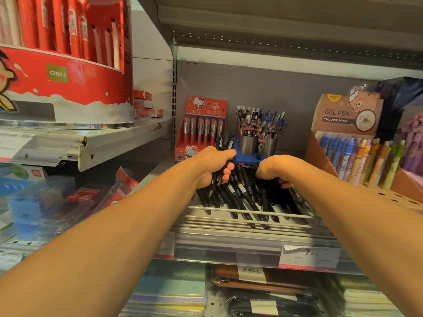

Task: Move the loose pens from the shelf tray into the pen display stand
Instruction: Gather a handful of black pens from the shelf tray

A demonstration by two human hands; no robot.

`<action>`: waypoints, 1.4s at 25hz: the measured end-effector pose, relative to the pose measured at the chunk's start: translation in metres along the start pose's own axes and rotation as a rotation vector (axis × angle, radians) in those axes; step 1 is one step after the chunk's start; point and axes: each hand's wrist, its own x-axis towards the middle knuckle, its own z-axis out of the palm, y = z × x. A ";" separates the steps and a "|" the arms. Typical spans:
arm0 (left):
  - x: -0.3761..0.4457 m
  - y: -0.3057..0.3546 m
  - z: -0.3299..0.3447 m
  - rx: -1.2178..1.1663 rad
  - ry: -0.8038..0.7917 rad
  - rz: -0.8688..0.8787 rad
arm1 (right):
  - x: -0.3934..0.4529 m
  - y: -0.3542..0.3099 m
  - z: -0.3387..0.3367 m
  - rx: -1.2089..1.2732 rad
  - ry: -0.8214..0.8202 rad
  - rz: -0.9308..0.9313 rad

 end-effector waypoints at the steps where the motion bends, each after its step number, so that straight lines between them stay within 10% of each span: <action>1: 0.000 0.000 0.000 0.005 0.004 0.000 | 0.005 0.003 0.000 0.051 0.015 0.011; 10: 0.005 -0.003 -0.001 -0.020 0.044 0.023 | -0.001 0.022 -0.011 0.753 0.131 -0.260; 16: 0.008 0.005 -0.004 -0.219 0.039 0.019 | -0.039 -0.008 -0.008 1.235 -0.166 -0.599; 35: 0.004 0.013 -0.007 -0.270 0.028 0.042 | -0.057 -0.012 -0.003 0.535 -0.022 -0.678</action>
